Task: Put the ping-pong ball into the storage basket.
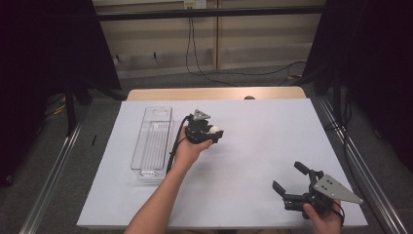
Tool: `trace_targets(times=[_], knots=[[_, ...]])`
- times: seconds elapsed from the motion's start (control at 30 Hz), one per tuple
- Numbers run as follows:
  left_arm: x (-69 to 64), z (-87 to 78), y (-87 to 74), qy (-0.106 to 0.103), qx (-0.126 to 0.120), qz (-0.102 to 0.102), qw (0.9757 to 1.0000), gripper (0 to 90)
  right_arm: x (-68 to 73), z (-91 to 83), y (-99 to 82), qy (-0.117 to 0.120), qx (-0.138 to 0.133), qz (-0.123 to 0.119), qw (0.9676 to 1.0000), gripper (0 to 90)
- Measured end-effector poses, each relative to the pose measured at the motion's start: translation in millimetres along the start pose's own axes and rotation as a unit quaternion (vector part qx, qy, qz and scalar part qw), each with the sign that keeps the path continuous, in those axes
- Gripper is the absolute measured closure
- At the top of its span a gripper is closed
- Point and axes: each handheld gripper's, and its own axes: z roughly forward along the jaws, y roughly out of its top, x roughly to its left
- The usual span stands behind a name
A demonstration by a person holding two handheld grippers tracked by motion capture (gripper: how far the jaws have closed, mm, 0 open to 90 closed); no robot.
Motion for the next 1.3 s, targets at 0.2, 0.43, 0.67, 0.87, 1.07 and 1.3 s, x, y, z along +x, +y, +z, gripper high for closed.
trace_targets(times=[0.2, 0.43, 0.67, 0.87, 1.07, 1.3], knots=[[1.3, -2.6, 0.8, 0.002, -0.006, -0.002, 1.0, 51.1, 0.2, -0.1, -0.1, 0.0, 0.002, 0.001, 1.0, 1.0], [3.9, -7.7, 2.4, 0.008, -0.002, 0.0, 1.0, 51.1, 0.3, 0.5, -0.2, 0.001, 0.0, -0.001, 1.0, 1.0], [6.2, -13.1, 5.6, 0.011, -0.008, -0.002, 0.9999, 51.1, 0.3, 0.9, -0.4, 0.001, 0.003, 0.0, 1.0, 1.0], [8.4, -18.0, 9.6, 0.012, -0.014, -0.001, 0.9998, 51.1, 0.4, 1.5, -0.7, 0.0, 0.003, -0.001, 1.0, 1.0], [9.3, -20.5, 11.2, 0.015, -0.013, 0.0, 0.9998, 51.1, 0.2, 0.9, -0.4, 0.0, 0.004, 0.002, 1.0, 1.0], [10.3, -24.1, 12.6, 0.016, -0.017, -0.002, 0.9997, 51.1, 0.1, 1.3, -0.7, 0.0, 0.003, -0.002, 1.0, 1.0]])
